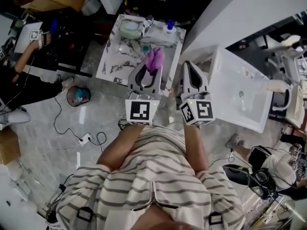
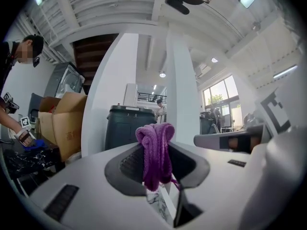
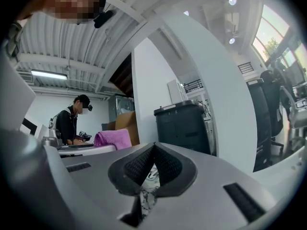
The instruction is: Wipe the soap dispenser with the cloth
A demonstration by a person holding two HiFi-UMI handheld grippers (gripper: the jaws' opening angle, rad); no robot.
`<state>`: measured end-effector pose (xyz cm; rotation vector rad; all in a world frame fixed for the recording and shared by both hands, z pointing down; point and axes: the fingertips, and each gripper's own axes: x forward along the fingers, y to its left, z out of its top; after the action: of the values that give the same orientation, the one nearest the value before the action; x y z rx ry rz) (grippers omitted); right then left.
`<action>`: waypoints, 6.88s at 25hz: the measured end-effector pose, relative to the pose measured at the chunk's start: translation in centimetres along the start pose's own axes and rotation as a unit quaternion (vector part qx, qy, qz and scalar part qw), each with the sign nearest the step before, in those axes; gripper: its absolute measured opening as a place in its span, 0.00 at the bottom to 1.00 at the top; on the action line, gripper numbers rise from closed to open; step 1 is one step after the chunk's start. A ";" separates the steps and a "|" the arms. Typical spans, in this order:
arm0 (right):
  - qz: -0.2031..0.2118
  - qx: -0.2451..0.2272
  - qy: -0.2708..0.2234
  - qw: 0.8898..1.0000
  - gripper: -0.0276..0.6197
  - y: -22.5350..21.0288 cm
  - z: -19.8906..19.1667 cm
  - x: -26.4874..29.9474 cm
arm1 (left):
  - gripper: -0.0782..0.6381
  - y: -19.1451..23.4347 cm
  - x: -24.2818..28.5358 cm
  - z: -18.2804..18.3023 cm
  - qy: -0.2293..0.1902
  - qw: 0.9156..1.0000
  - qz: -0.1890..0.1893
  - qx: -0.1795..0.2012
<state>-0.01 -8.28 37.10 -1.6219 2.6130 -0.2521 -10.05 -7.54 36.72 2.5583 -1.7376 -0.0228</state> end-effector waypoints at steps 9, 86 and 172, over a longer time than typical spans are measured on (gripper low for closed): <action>0.012 0.001 0.032 0.999 0.06 -1.4 -2.6 3.7 | 0.27 1.1 4.2 -3.2 0.027 1.000 -0.006 -0.014; 0.039 -0.071 0.155 0.985 0.26 -12.9 -22.6 26.9 | 0.27 6.9 14.5 -18.6 0.126 0.986 0.096 -0.044; 0.059 -0.067 0.038 0.995 0.25 -4.0 3.6 3.4 | 0.28 -6.6 4.1 -1.6 0.023 0.996 -0.072 0.056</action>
<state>2.52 -13.44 34.33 -1.5173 2.8274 -0.1374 -2.28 -8.89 38.09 2.7345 -1.5796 0.1298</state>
